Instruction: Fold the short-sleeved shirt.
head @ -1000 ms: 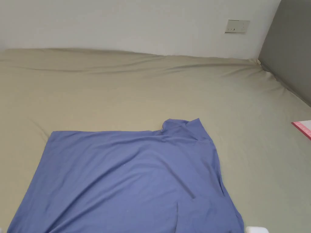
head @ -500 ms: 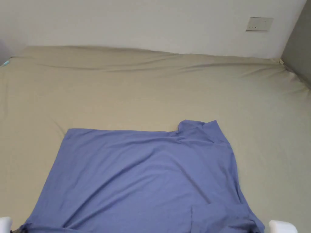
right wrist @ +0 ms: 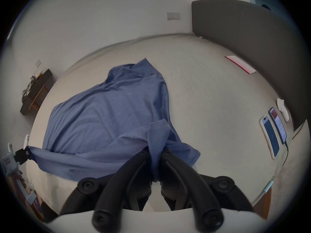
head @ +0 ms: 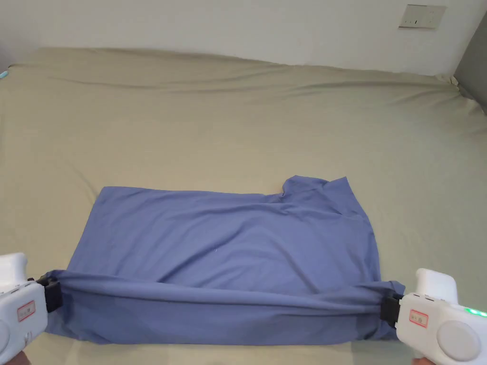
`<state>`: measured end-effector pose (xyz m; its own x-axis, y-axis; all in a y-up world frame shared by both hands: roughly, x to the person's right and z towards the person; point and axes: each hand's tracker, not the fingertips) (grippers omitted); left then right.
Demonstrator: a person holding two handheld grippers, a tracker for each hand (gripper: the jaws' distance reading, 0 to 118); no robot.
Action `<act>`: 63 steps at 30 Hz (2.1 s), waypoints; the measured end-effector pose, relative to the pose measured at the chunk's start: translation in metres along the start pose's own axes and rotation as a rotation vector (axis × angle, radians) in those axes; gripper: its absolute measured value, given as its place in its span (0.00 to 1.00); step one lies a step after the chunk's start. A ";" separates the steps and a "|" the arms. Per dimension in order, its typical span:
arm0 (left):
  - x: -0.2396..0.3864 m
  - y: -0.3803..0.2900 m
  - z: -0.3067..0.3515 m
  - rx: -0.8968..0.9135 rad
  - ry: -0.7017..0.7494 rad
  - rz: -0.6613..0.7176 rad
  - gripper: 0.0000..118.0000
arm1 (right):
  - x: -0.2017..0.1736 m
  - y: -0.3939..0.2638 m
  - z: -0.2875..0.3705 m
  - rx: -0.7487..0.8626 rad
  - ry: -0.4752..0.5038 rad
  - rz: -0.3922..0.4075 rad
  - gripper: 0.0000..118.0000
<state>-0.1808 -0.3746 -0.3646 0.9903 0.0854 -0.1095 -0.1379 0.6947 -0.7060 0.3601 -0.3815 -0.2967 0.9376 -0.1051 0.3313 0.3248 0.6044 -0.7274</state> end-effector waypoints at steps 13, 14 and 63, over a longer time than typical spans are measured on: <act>0.017 0.005 -0.107 -0.161 0.057 -0.097 0.06 | -0.025 0.021 -0.089 -0.143 -0.069 0.069 0.07; 0.018 0.007 -0.107 -0.155 0.056 -0.101 0.07 | -0.026 0.023 -0.088 -0.133 -0.067 0.078 0.07; 0.065 0.009 0.077 0.204 0.019 -0.287 0.00 | -0.138 0.020 0.204 0.699 0.005 0.504 0.00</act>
<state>-0.1162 -0.3073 -0.3243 0.9876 -0.1458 0.0587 0.1536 0.8168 -0.5561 0.2122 -0.1941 -0.2347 0.9504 0.3042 0.0643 -0.2798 0.9270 -0.2497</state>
